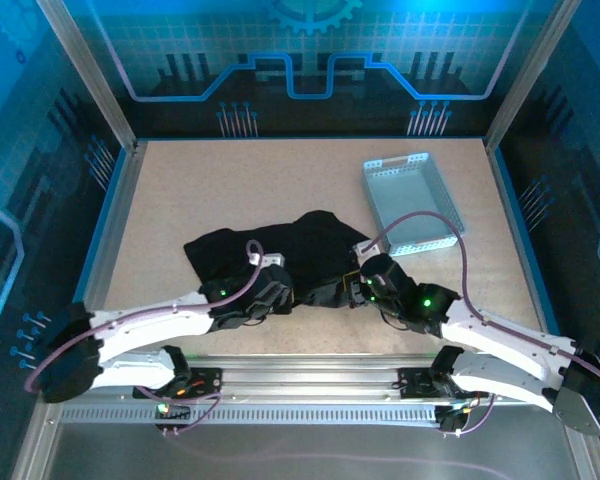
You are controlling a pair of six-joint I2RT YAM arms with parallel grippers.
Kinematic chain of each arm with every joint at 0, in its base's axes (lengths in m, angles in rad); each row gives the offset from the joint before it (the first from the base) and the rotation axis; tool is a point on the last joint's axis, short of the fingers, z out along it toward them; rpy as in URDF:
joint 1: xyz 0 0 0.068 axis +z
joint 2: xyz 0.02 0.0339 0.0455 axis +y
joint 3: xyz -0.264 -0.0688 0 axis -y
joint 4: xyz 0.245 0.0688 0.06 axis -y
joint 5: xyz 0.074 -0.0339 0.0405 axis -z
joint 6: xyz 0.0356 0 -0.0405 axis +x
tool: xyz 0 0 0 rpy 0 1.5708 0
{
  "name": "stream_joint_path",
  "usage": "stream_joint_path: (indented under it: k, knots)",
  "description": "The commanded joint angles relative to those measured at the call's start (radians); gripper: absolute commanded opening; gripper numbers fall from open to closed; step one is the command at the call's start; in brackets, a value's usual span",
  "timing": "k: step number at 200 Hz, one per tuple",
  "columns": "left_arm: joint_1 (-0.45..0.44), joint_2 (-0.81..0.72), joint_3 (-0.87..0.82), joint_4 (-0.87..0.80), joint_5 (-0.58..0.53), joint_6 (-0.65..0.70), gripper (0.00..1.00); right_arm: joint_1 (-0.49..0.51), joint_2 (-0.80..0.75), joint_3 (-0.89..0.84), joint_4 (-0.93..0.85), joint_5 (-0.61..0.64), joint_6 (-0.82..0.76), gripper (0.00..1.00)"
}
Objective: Fold the inside-out t-shirt
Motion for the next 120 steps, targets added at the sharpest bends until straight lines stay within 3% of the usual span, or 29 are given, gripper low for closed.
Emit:
stream_joint_path:
  k: [1,14,34,45,71,87,92,97,103,120]
  knots:
    - [-0.001,-0.134,-0.029,0.035,-0.163,0.091,0.00,-0.044,0.003,0.043,-0.057,0.079,0.086,0.00]
    - [0.013,-0.206,-0.019,0.067,-0.200,0.141,0.00,-0.045,-0.001,0.048,-0.046,0.062,0.068,0.00]
    - [0.119,-0.200,0.024,0.080,-0.079,0.129,0.00,-0.021,-0.007,0.046,0.010,0.023,0.011,0.00]
    - [0.149,-0.156,0.071,0.017,-0.067,0.120,0.00,-0.002,-0.011,0.045,0.042,0.001,-0.018,0.00]
    - [0.166,-0.061,0.171,-0.197,-0.189,0.106,0.00,0.043,0.002,0.049,0.074,0.023,-0.035,0.00]
    - [0.216,-0.069,0.150,-0.179,-0.112,0.096,0.00,0.040,0.014,0.049,0.058,0.067,0.003,0.00]
    - [0.225,-0.081,0.132,-0.152,-0.080,0.098,0.10,0.035,0.016,0.050,0.053,0.070,0.007,0.00]
    - [0.231,-0.094,0.116,-0.117,-0.042,0.116,0.29,0.028,0.017,0.053,0.049,0.071,0.008,0.00]
    - [0.234,-0.104,0.102,-0.099,-0.008,0.133,0.43,0.023,0.018,0.062,0.032,0.084,0.012,0.00]
    - [0.236,-0.127,0.110,-0.162,-0.015,0.148,0.52,-0.011,0.008,0.097,-0.051,0.134,0.041,0.00]
